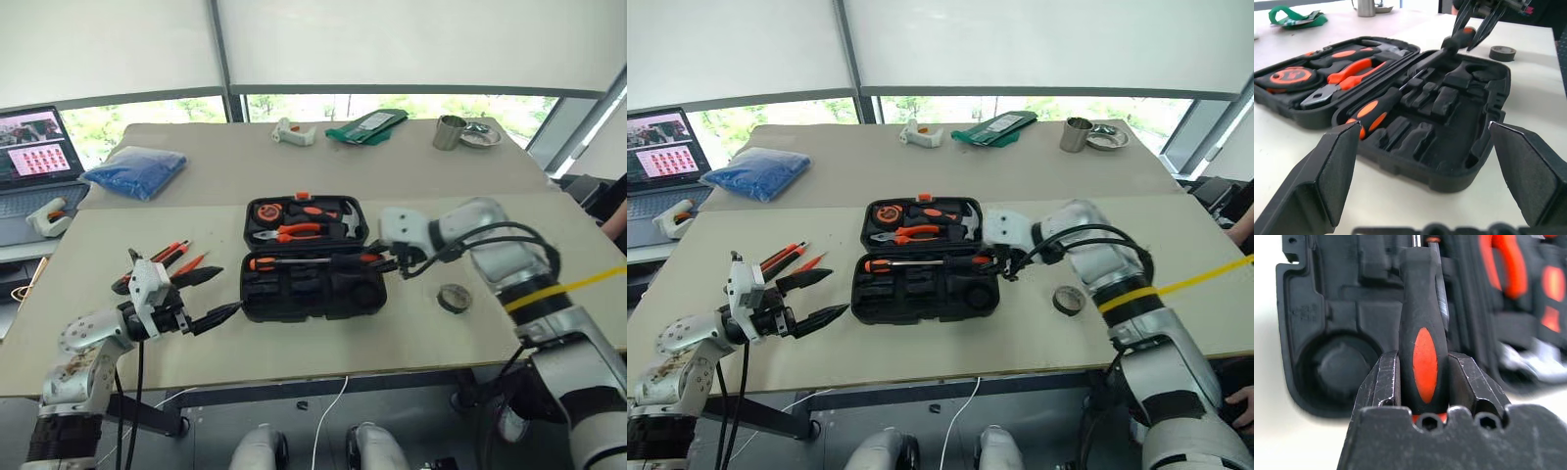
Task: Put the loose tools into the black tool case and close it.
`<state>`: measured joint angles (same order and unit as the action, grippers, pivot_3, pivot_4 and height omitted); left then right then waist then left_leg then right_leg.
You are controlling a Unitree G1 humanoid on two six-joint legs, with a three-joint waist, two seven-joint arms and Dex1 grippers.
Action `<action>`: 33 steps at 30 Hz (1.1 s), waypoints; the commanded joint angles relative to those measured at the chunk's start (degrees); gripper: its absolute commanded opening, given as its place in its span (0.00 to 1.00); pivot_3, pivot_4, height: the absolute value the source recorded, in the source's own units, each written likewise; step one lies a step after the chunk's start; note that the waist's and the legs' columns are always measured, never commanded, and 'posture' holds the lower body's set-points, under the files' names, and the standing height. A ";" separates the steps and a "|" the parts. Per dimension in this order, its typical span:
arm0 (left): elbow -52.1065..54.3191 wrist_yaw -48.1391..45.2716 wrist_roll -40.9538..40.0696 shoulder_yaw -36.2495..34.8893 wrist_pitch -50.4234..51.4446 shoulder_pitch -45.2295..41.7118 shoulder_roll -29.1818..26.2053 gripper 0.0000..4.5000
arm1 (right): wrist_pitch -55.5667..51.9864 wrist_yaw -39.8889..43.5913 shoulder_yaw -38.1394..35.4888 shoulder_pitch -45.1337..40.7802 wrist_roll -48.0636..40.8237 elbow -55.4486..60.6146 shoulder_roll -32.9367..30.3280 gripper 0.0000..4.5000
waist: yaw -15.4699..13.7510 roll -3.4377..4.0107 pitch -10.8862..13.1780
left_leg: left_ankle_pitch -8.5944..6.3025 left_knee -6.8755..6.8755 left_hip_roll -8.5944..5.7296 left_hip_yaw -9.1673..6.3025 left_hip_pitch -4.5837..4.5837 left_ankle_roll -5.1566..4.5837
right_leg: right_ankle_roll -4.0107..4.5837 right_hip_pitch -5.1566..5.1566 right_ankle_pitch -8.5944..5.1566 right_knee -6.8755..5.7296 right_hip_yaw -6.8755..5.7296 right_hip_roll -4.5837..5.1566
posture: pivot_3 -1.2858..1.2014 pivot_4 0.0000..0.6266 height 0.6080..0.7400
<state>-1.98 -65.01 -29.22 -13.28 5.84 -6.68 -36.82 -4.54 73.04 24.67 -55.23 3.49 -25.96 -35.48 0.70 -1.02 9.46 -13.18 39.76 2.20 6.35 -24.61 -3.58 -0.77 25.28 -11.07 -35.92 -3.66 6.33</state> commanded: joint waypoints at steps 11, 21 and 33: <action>5.14 2.70 -0.34 -0.18 -0.93 1.25 0.50 1.00 | 4.64 -1.27 1.71 -6.89 9.04 -12.80 4.62 0.22 | 0.07 0.01 0.01 | 0.03 -0.03 -0.01 0.01 -0.03 0.07 | 0.05 0.06 0.00 -0.08 -0.06 0.02 | 0.52 0.24 1.00; 5.47 1.94 -1.97 0.66 -1.33 -1.54 2.31 1.00 | 11.58 -1.71 -0.61 -7.86 8.29 -15.17 5.88 0.58 | 0.22 0.01 0.01 | 0.06 -0.03 -0.01 0.01 -0.01 0.11 | 0.05 0.05 0.00 -0.10 -0.06 -0.01 | 0.52 0.24 1.00; 4.23 0.32 -0.15 3.23 -1.10 -4.54 2.09 1.00 | 8.08 1.25 -10.18 -2.73 -3.34 -10.09 8.33 0.41 | 0.15 0.01 0.00 | 0.07 -0.05 0.04 -0.02 0.09 0.13 | 0.06 -0.07 0.00 -0.09 -0.09 -0.06 | 0.52 0.24 1.00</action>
<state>1.81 -65.16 -30.16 -10.14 5.06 -10.44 -34.08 3.81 76.60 15.18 -59.20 0.82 -37.08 -27.99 0.85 -1.01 9.47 -13.10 39.71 2.26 6.34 -24.49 -3.44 -0.70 25.19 -11.07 -36.01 -3.74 6.25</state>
